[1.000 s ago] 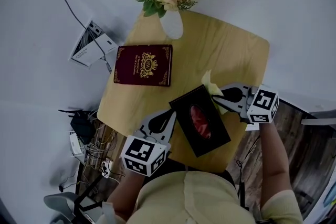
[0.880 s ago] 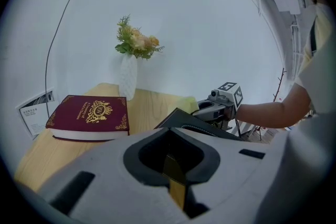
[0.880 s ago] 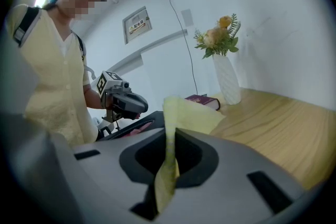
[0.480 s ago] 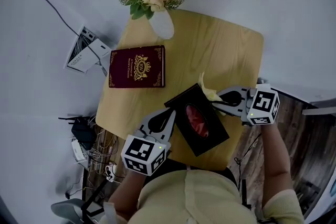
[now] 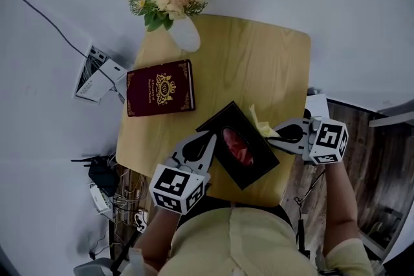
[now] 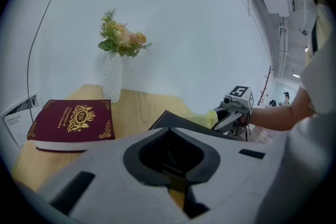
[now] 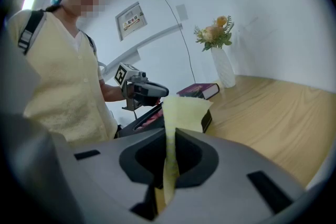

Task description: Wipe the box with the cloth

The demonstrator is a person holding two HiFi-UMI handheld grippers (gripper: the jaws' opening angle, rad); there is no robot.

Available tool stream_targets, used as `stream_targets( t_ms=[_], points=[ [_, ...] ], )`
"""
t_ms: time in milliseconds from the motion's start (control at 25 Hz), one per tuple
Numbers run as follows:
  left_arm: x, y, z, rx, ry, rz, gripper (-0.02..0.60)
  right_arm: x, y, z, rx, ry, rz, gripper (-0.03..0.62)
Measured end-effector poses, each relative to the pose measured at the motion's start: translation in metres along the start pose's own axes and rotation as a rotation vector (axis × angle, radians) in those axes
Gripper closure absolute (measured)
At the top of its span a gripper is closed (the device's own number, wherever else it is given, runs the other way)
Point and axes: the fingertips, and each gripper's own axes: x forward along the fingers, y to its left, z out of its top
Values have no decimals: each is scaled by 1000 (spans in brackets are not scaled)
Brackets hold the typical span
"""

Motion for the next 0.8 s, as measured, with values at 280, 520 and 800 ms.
stream_targets(
  t_ms=[280,520,800],
  points=[
    [7,-7,7,33,0,-71,560,-22,25,-10,52,-2,-58,557],
    [9,-14,8,50,2,-130,560,-35,45,-15,76,5,-136,557],
    [10,-25,10,48,-12,-212,560,-42,59,-13,89,3,-231,557]
  ],
)
